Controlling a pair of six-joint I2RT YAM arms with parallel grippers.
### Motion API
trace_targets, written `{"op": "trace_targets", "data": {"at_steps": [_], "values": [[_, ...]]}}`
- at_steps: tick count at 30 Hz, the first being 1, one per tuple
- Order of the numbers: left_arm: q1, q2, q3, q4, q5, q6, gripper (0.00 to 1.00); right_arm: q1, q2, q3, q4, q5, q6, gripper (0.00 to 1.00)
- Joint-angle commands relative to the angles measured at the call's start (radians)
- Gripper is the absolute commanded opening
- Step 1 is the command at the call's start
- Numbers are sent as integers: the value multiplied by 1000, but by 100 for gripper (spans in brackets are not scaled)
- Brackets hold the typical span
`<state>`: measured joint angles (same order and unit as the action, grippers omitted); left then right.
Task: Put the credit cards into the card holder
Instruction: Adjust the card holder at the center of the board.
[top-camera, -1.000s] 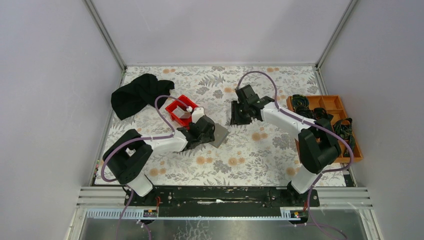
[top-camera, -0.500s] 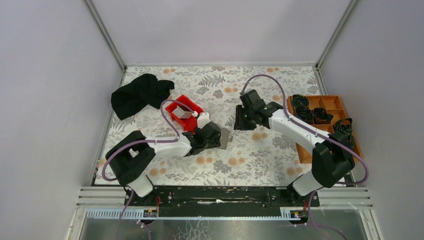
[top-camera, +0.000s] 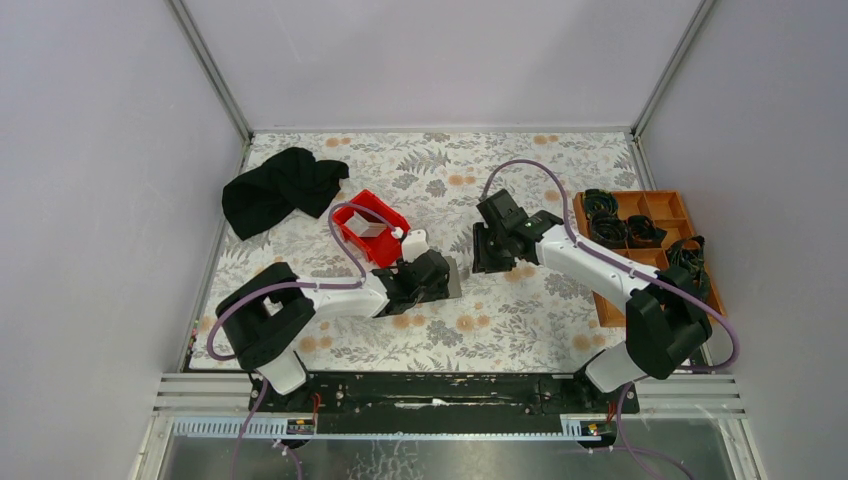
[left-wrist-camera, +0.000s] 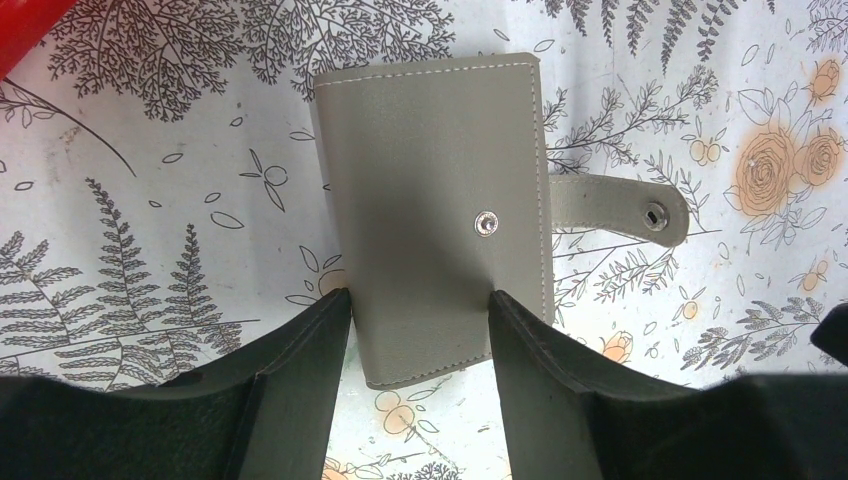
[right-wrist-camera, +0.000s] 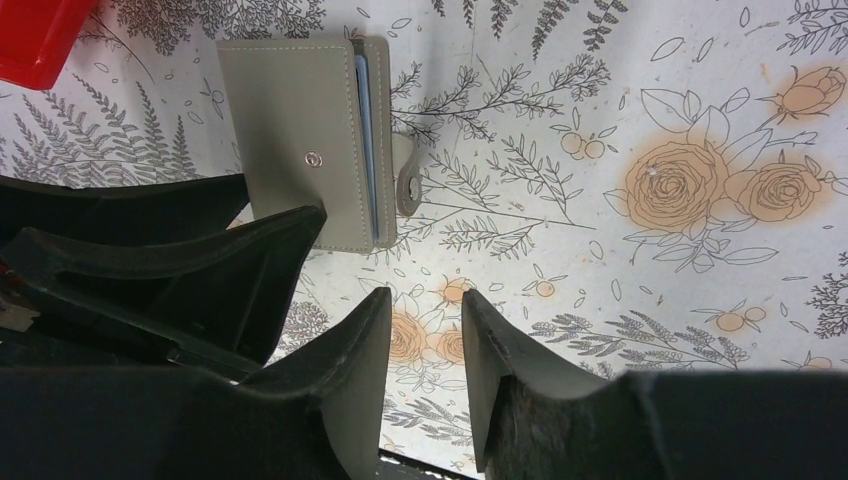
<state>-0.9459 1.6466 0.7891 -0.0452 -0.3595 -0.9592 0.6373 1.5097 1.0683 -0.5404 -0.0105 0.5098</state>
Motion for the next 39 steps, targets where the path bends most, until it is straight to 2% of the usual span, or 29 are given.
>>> {"op": "trace_targets", "data": {"at_steps": [1,25,39], "values": [[-8,28,-1,-34,3,-18,61,10,4,34,-6,30,-51,39],[-8,26,-7,-47,-6,-19,61,12,178,139,14,-23,-100,39],[-9,34,-4,-47,-2,-12,61,13,221,157,27,-42,-103,35]]}}
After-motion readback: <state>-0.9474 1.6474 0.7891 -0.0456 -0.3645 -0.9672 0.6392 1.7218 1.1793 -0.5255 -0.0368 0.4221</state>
